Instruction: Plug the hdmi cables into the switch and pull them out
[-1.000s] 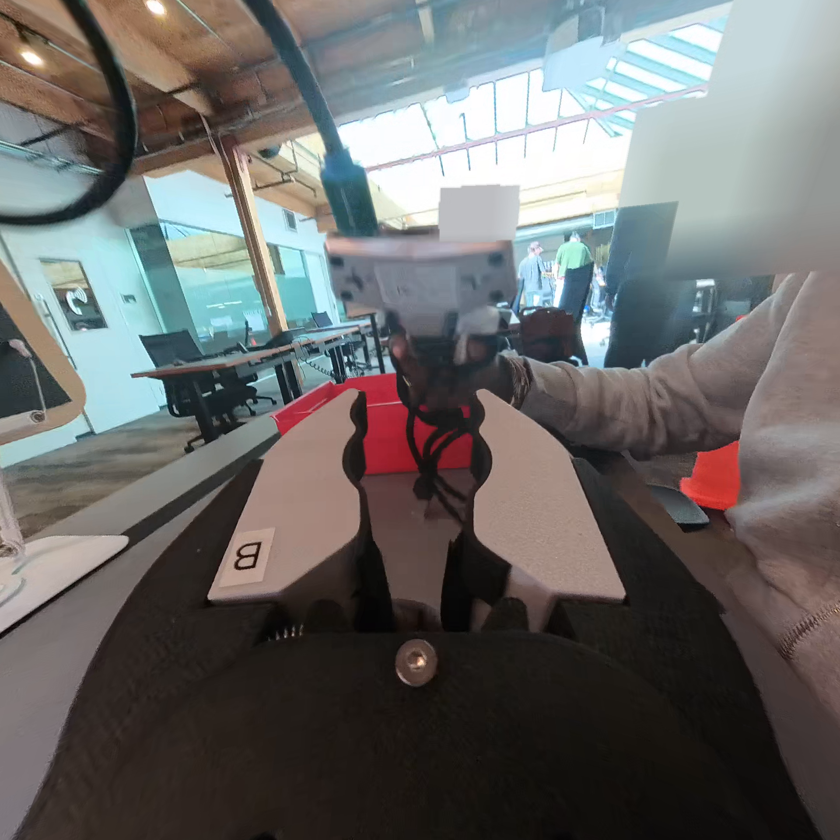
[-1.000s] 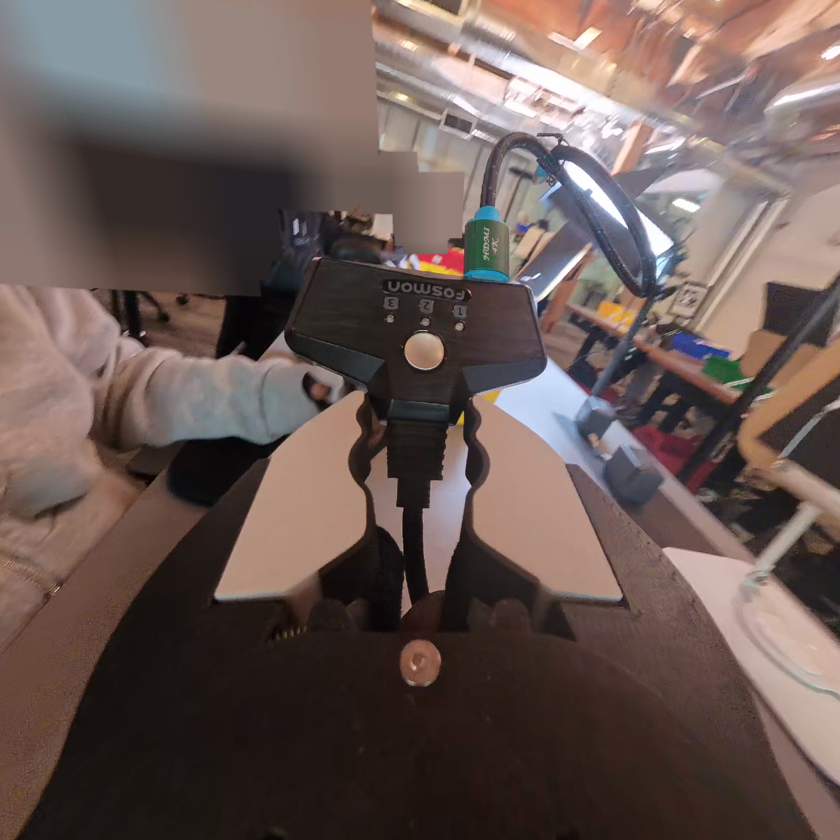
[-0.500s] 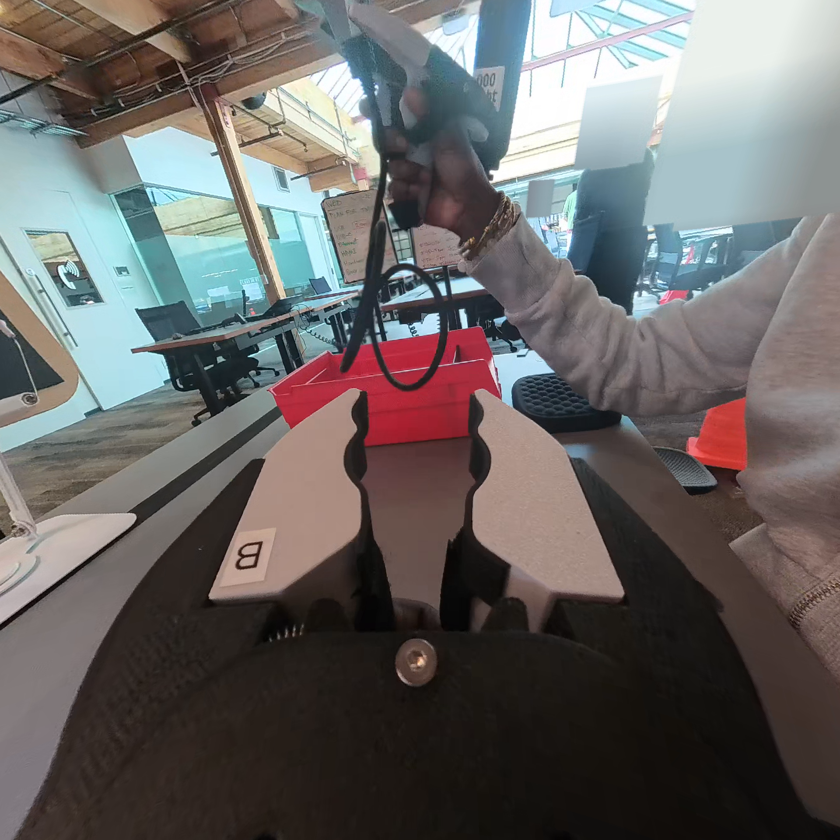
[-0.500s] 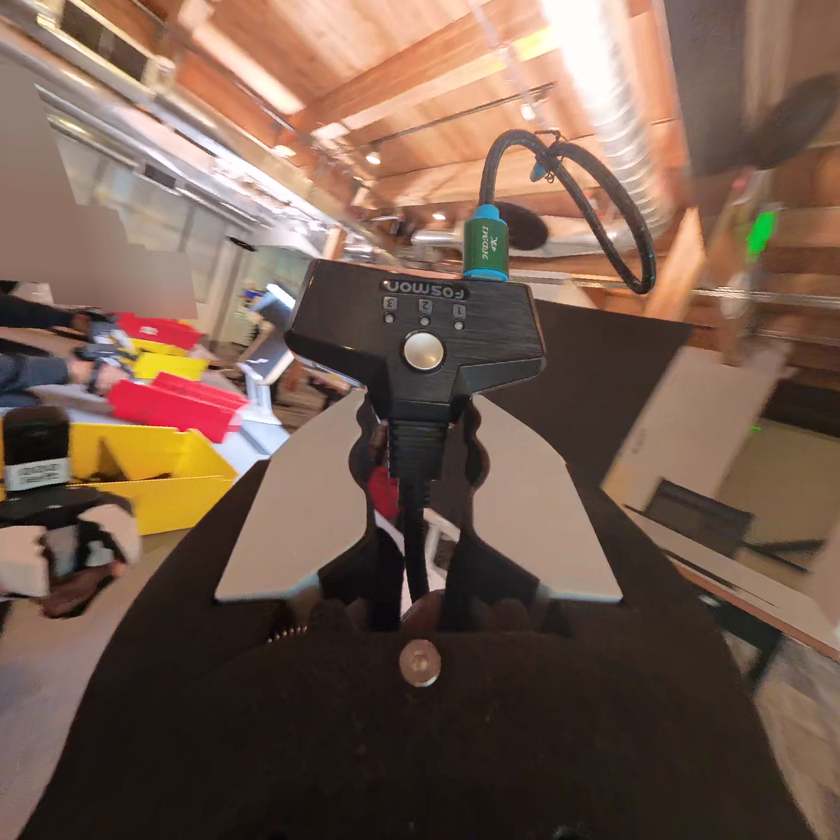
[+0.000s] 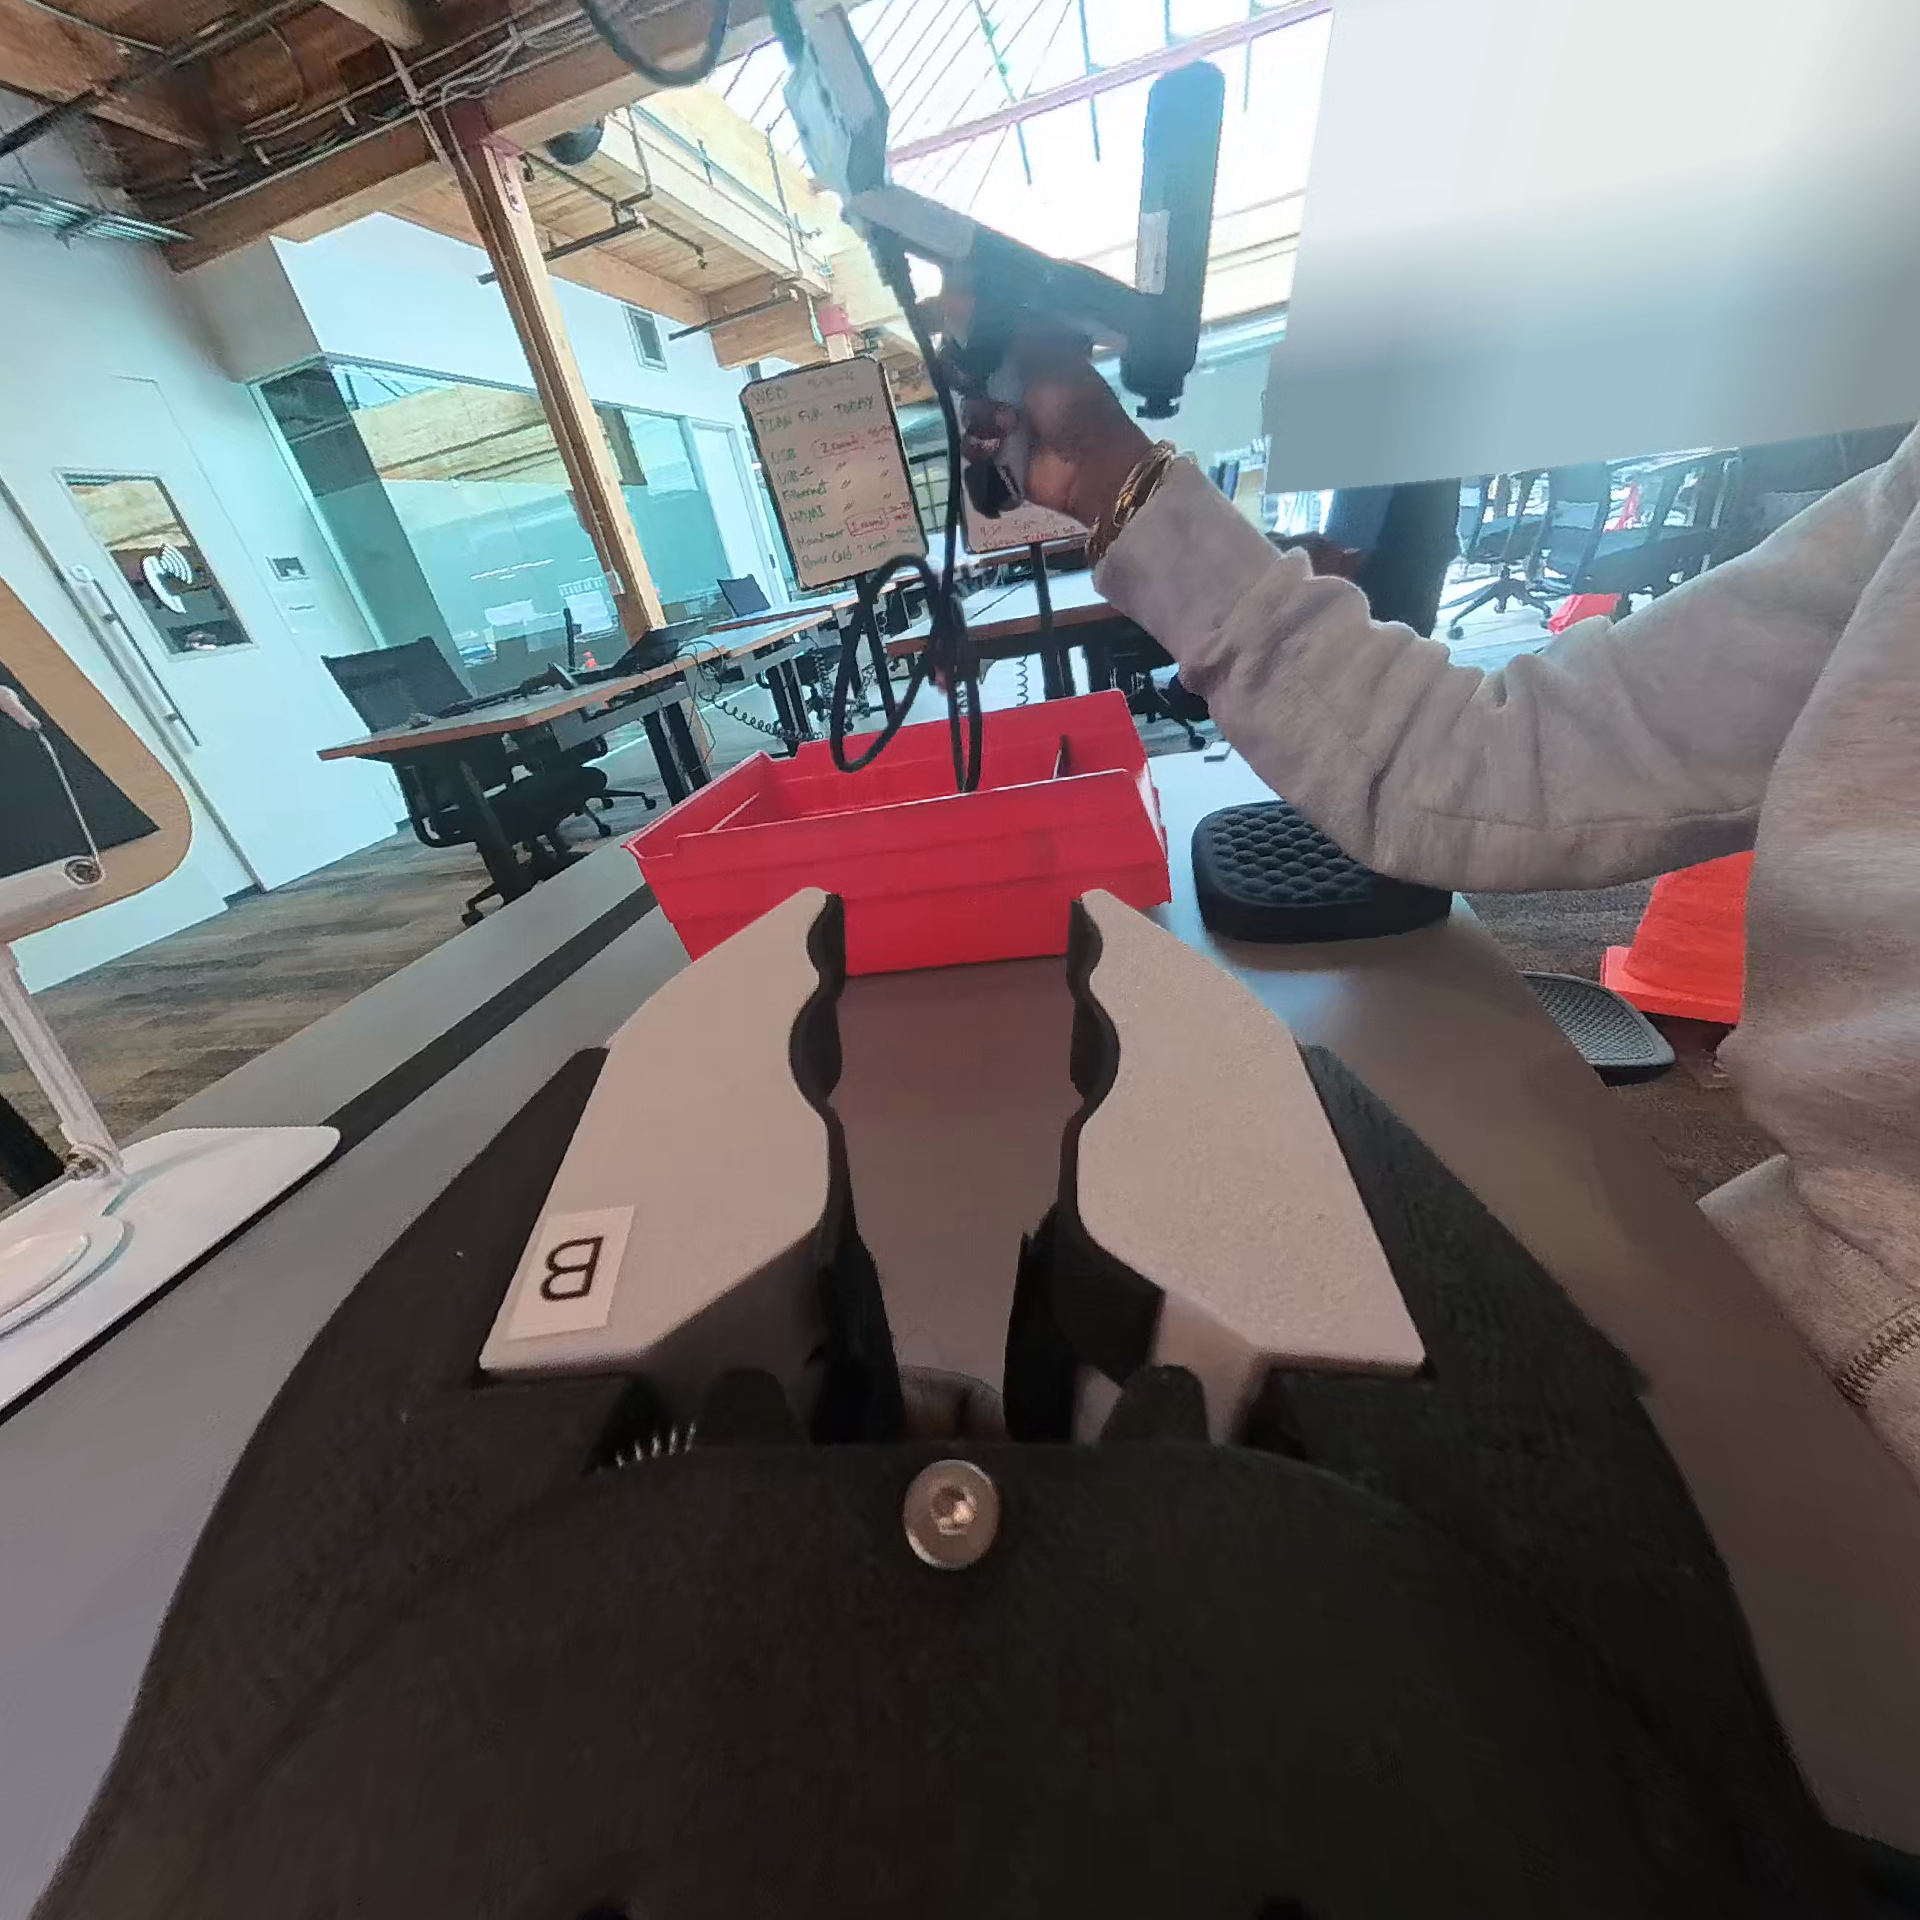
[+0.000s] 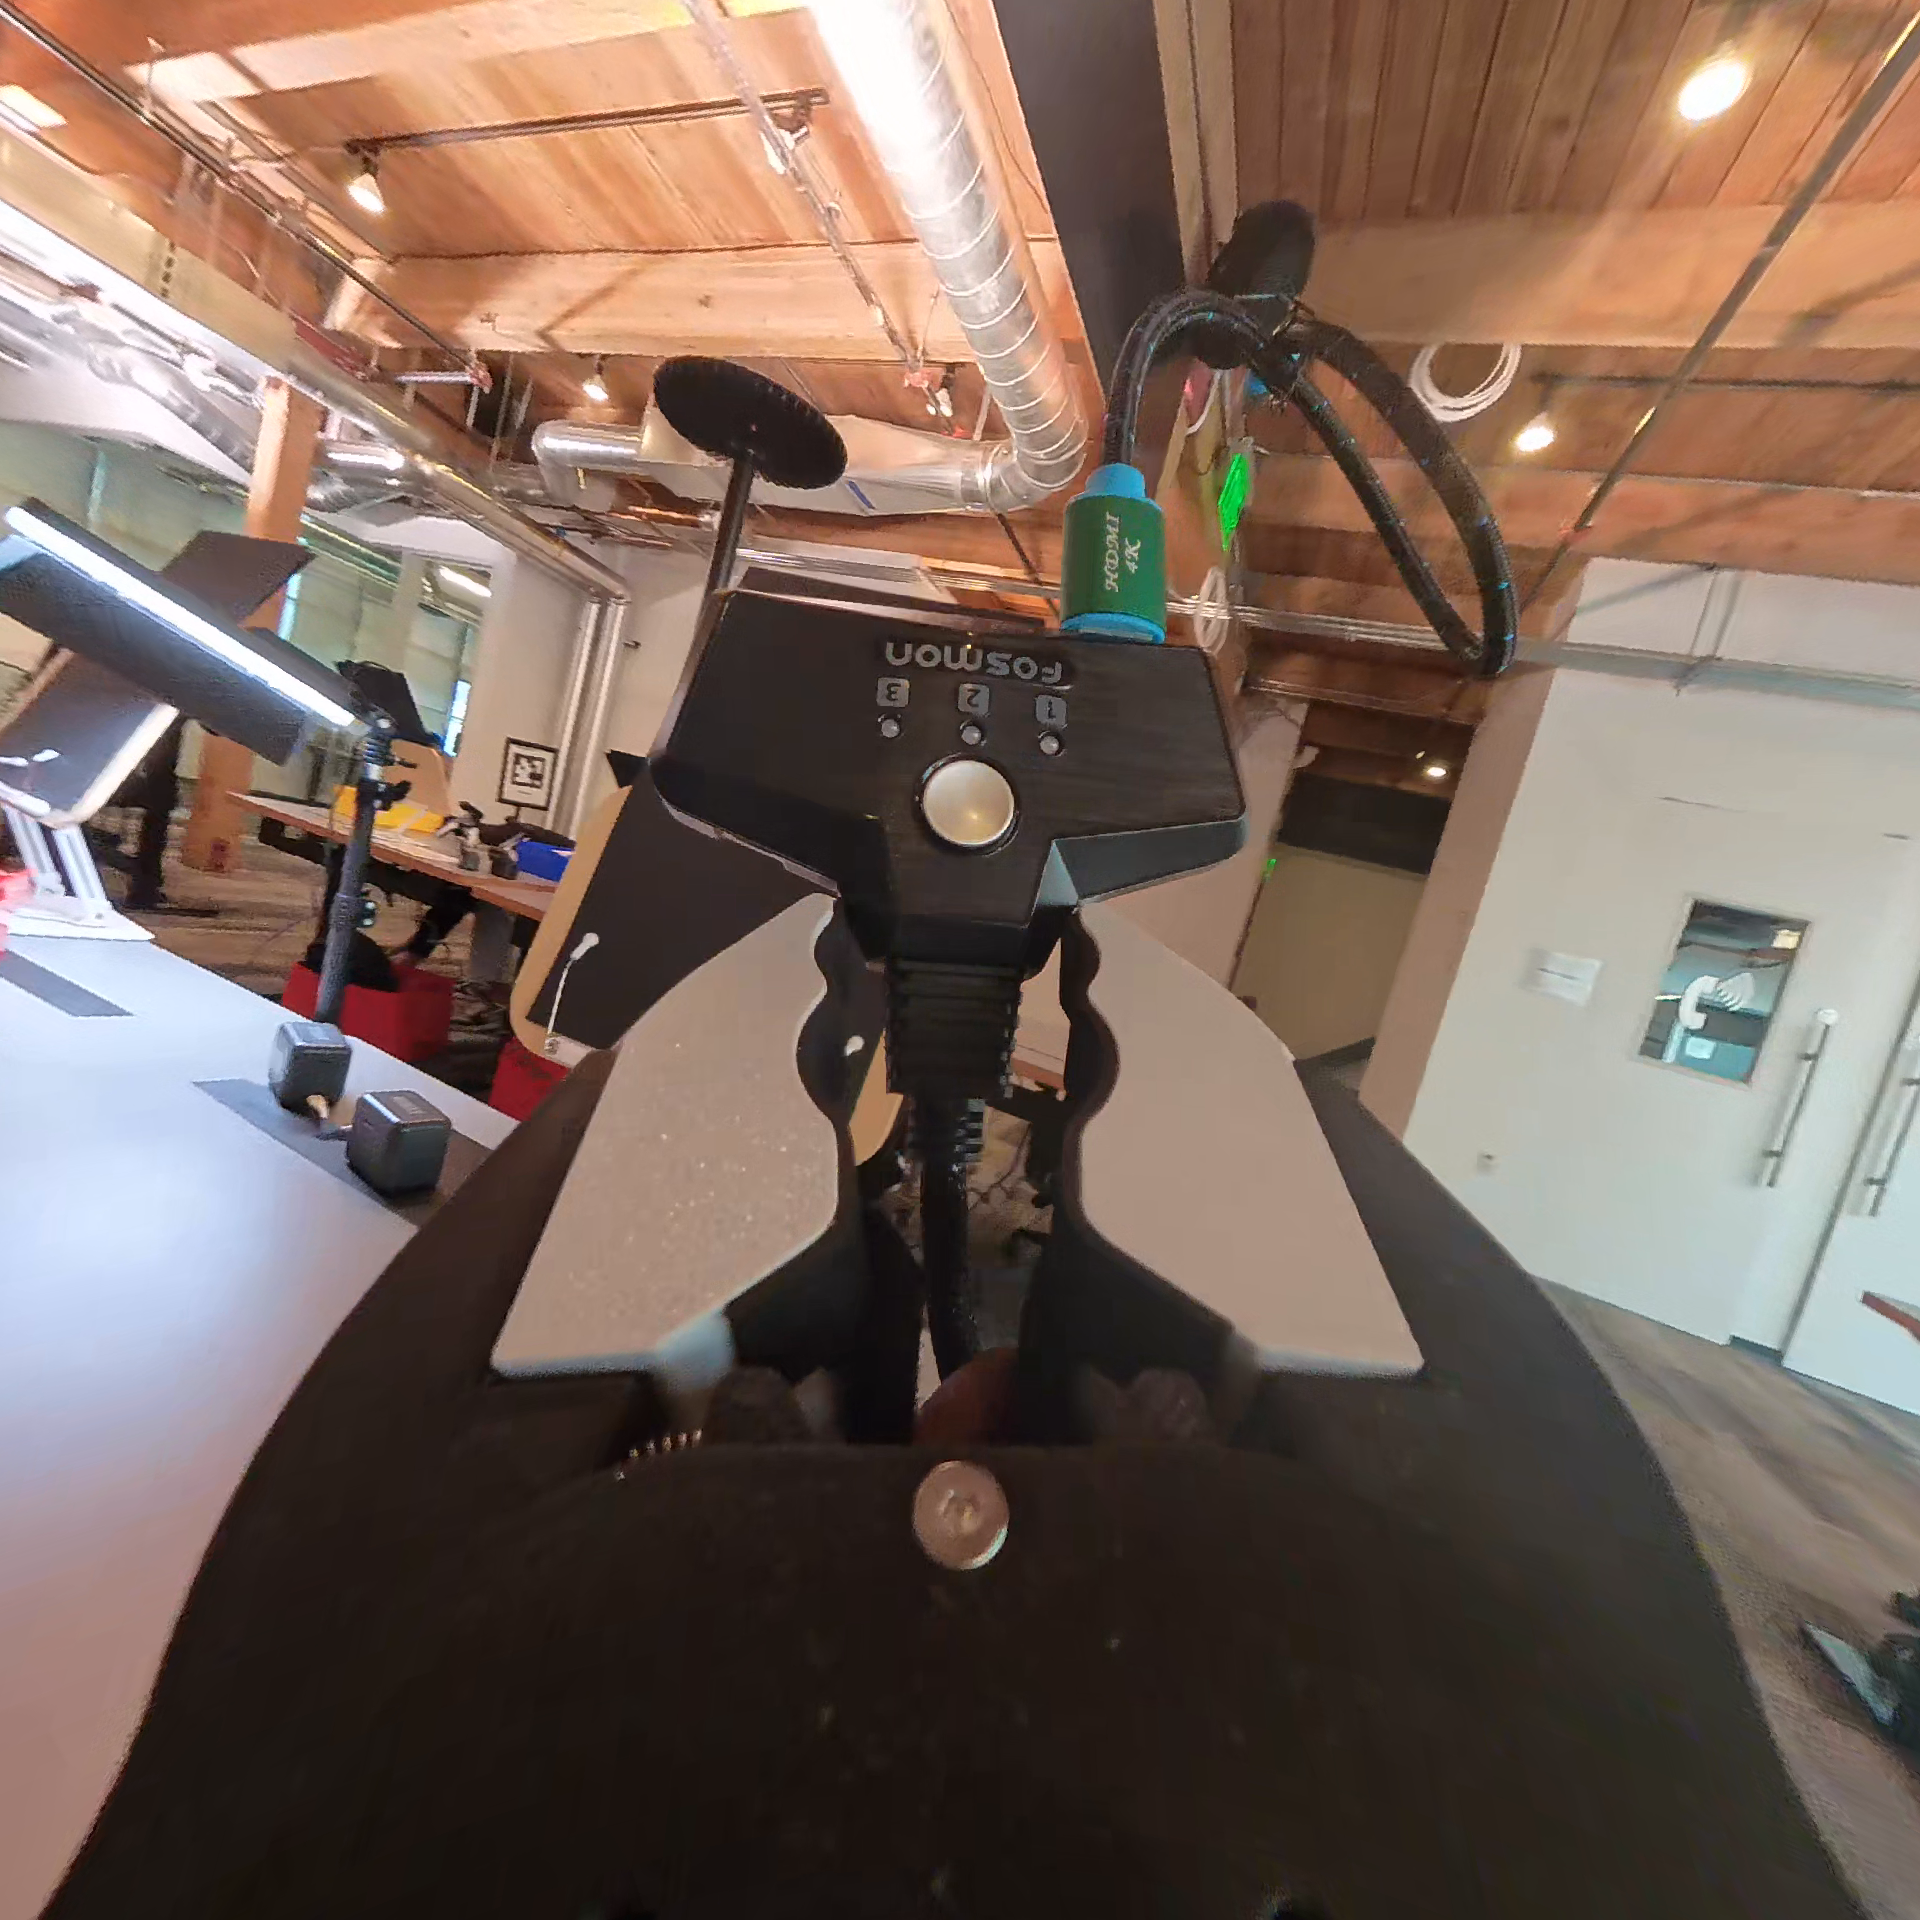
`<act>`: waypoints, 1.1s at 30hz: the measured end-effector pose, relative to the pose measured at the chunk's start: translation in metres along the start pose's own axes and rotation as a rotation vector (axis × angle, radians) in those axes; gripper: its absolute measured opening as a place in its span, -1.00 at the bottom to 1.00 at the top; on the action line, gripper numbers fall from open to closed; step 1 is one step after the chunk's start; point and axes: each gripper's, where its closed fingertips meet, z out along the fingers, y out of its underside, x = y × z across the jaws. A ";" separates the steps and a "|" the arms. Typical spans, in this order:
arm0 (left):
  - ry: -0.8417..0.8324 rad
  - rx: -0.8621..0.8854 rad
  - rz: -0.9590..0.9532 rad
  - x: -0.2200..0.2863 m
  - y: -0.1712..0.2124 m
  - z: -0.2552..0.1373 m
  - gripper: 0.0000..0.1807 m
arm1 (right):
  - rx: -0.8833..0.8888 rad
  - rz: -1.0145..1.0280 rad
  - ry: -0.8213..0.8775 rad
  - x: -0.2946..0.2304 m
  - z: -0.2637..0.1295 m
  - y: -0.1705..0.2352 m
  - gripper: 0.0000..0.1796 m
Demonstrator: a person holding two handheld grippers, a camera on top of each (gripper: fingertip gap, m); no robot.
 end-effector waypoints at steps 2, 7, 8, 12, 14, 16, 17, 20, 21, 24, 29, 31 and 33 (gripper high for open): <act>0.002 -0.013 0.007 0.001 0.002 0.001 -0.56 | 0.002 0.012 -0.039 -0.002 0.002 0.012 -0.57; -0.001 -0.035 0.011 0.000 0.006 0.002 -0.56 | 0.032 0.050 -0.308 -0.029 0.000 0.041 -0.57; -0.001 -0.037 0.012 0.000 0.007 0.002 -0.56 | 0.020 0.066 -0.371 -0.036 -0.003 0.049 -0.57; 0.002 -0.038 0.019 0.002 0.006 0.002 -0.56 | -0.200 0.090 -0.512 -0.048 -0.022 0.098 -0.56; 0.003 -0.038 0.021 0.002 0.005 0.002 -0.56 | -0.397 0.108 -0.524 -0.047 -0.035 0.129 -0.56; 0.005 -0.041 0.020 0.002 0.006 0.003 -0.56 | -0.652 0.102 -0.507 -0.043 -0.054 0.166 -0.56; 0.006 -0.045 0.019 0.002 0.007 0.004 -0.56 | -0.797 0.106 -0.499 -0.041 -0.067 0.186 -0.56; 0.007 -0.059 0.026 0.003 0.010 0.005 -0.56 | -1.148 0.174 -0.519 -0.046 -0.100 0.227 -0.58; 0.006 -0.063 0.032 0.003 0.010 0.005 -0.57 | -1.193 0.188 -0.534 -0.051 -0.103 0.234 -0.58; 0.003 -0.060 0.033 0.003 0.009 0.004 -0.57 | -1.320 0.262 -0.585 -0.065 -0.113 0.252 -0.59; -0.006 -0.048 0.030 0.001 0.007 0.003 -0.57 | -1.430 0.333 -0.625 -0.079 -0.124 0.270 -0.61; -0.004 -0.052 0.030 0.001 0.008 0.003 -0.57 | -1.508 0.366 -0.630 -0.084 -0.131 0.282 -0.63; 0.000 -0.062 0.031 0.002 0.010 0.004 -0.57 | -1.623 0.392 -0.635 -0.089 -0.142 0.296 -0.69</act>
